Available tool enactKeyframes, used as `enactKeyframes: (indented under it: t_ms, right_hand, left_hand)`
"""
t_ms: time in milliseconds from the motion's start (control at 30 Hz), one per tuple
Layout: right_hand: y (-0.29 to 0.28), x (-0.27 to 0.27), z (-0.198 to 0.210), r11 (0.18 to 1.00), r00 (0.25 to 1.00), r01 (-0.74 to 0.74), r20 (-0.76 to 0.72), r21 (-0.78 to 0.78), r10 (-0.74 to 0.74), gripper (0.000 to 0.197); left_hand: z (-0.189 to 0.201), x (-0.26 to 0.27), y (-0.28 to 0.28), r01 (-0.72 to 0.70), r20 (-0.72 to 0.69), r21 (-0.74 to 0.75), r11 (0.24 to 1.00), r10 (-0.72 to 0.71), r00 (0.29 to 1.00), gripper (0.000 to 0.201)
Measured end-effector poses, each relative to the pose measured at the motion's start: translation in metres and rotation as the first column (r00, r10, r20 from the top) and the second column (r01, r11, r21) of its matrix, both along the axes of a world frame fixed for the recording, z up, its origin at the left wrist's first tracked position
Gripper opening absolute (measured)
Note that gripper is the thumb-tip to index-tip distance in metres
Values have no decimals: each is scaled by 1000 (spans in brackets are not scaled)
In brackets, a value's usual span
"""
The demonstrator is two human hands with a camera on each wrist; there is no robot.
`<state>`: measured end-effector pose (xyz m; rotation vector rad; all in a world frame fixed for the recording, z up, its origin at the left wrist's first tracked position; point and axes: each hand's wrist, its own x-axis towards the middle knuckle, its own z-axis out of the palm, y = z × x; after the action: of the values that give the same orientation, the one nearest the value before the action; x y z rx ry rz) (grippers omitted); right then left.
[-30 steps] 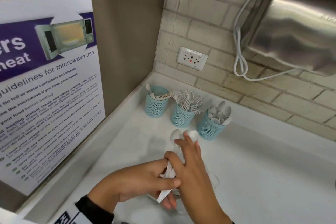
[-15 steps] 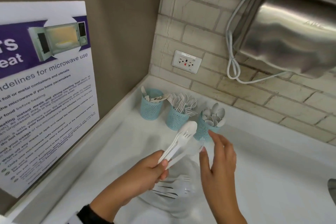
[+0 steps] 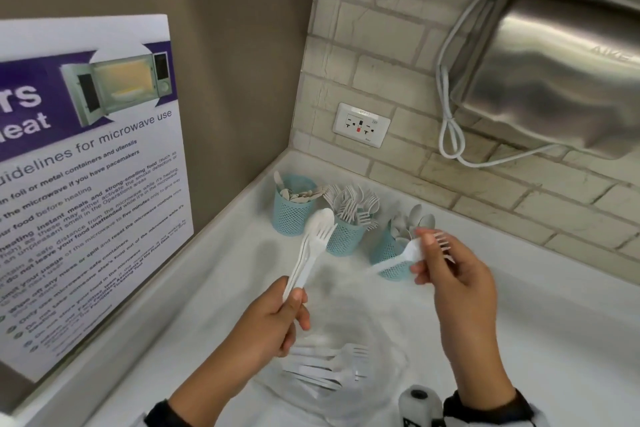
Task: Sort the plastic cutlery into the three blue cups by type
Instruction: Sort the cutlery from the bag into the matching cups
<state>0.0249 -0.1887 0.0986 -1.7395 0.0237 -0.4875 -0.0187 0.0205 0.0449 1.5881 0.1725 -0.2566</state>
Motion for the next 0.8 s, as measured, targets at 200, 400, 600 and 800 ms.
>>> enactKeyframes:
  t_ms: [200,400,600,800]
  right_hand:
    - [-7,60,1,989,986,136,104,-53,-130,23]
    - [1,113,-36,816,998,45,-7,-577,-60,30]
    - [13,125,-42,789,998,34,-16,-613,-55,35]
    - [13,120,-40,738,973,-195,-222,-646,62,38]
  left_hand:
    - [-2,2,1,-35,-39,-100,994,31,999,30]
    - [0,3,-1,-55,-64,-129,990,47,997,35]
    - [-2,4,2,-62,-56,-127,990,55,997,26]
    - [-5,4,-2,-47,-20,-127,991,45,999,20]
